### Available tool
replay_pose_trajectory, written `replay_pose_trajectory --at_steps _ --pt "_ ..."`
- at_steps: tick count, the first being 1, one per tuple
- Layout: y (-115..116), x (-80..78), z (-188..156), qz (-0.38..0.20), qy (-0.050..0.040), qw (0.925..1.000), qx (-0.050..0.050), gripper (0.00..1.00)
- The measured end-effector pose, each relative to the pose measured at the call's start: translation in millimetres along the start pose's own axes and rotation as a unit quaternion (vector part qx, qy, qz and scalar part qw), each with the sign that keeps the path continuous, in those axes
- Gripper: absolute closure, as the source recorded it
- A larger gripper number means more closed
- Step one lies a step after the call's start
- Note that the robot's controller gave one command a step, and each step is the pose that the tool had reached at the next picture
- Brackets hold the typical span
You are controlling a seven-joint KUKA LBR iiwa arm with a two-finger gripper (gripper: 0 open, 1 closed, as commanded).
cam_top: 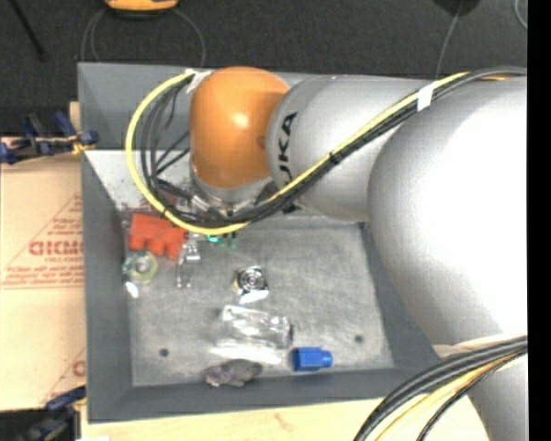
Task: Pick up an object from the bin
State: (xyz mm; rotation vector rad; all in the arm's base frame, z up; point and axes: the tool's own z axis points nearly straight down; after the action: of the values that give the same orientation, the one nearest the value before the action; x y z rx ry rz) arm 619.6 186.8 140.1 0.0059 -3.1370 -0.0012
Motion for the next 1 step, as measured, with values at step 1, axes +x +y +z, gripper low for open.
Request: replay_pose_trajectory --at_steps 1 --pt "4.2 -32.4 50.5 0.007 -0.0046 1.0000 -0.001 0.00"
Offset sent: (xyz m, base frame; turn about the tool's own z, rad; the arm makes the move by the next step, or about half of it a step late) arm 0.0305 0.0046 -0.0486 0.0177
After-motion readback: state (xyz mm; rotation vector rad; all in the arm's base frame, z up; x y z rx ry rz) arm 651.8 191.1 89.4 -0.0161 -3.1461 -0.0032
